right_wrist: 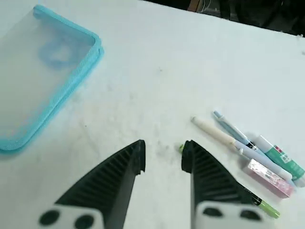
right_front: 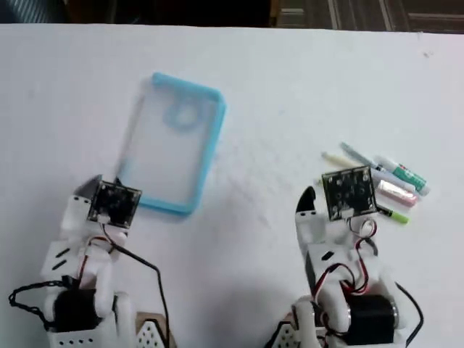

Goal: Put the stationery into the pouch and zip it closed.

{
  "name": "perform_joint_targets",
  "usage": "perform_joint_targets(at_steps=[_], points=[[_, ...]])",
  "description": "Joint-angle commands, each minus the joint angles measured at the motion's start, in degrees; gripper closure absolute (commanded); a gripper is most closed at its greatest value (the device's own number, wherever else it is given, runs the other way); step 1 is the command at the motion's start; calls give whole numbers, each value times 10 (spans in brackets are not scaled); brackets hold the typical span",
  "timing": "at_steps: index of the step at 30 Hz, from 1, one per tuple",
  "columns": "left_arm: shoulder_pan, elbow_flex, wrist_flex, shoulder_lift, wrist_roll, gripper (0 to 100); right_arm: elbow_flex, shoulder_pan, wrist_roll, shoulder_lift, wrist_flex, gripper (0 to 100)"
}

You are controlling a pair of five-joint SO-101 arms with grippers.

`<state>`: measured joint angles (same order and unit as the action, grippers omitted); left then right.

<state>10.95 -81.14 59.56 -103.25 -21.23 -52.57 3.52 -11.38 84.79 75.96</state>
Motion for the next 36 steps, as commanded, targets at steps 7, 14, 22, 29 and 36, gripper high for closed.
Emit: perform_joint_targets(at_steps=[7,14,22,29,36], points=[[-51,46,44,6,22,886,74,-6,1,-37,44,858],[-115,207,109,232,26,792,20,-6,-4,-40,-30,854],[-165,416,167,649,62,726,1,22,2,-144,-55,855],[-171,559,137,865,62,713,34,44,114,-276,-52,854],[-171,594,55,1025,80,714,67,44,143,-306,-25,854]])
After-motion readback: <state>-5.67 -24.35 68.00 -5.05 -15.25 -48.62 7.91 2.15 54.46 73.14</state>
